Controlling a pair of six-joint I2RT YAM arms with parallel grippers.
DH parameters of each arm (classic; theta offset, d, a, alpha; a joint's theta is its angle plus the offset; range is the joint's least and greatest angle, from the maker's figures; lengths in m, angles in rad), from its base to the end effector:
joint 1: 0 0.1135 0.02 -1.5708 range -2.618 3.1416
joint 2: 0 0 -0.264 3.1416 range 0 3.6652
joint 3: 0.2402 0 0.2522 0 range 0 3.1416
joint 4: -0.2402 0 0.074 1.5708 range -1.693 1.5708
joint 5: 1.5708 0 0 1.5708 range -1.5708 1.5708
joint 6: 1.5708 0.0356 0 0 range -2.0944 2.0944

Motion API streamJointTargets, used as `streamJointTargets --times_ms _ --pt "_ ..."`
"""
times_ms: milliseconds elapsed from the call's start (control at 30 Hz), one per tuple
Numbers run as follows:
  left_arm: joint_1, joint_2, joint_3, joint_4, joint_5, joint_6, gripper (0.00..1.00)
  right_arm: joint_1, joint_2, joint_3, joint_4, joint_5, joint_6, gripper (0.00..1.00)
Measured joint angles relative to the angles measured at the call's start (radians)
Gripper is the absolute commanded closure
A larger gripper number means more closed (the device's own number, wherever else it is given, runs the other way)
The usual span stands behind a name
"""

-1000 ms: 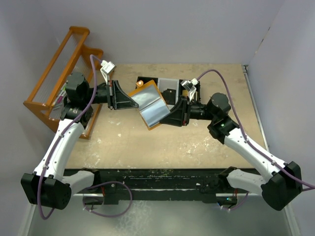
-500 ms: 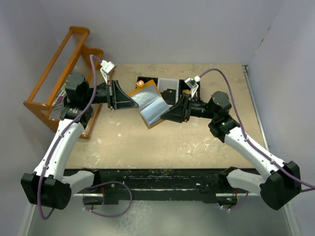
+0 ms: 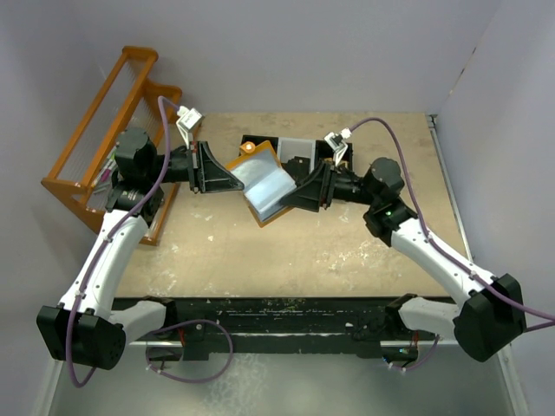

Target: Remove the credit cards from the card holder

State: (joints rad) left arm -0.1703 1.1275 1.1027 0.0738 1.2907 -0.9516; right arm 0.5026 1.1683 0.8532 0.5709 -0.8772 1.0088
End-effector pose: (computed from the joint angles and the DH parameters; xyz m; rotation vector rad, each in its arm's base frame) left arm 0.2277 -0.0739 0.4100 0.5204 1.8204 -1.7766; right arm 0.2161 0.1500 0.3620 -0.4856 1.6105 1.7677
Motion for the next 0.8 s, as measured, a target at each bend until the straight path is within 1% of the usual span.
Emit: streamJointTargets --times_ms 233,500,600,667,733,800 --pt "0.000 0.000 0.000 0.000 0.012 0.000 1.00 0.000 0.051 0.063 0.001 0.050 0.006 0.17" --pt "0.000 0.000 0.000 0.000 0.015 0.000 1.00 0.000 0.055 0.091 -0.003 0.077 0.003 0.16" --pt "-0.001 0.000 0.000 0.000 0.014 0.000 1.00 0.002 0.059 0.106 0.018 0.074 0.009 0.20" --pt "-0.002 0.000 0.000 0.000 0.014 0.000 1.00 0.007 0.076 0.138 0.036 0.074 0.018 0.24" --pt "-0.002 0.000 0.000 0.000 0.014 0.000 1.00 0.014 0.097 0.171 0.072 0.074 0.029 0.31" --pt "-0.002 0.000 0.000 0.000 0.015 0.000 1.00 0.023 0.110 0.182 0.101 0.072 0.041 0.41"
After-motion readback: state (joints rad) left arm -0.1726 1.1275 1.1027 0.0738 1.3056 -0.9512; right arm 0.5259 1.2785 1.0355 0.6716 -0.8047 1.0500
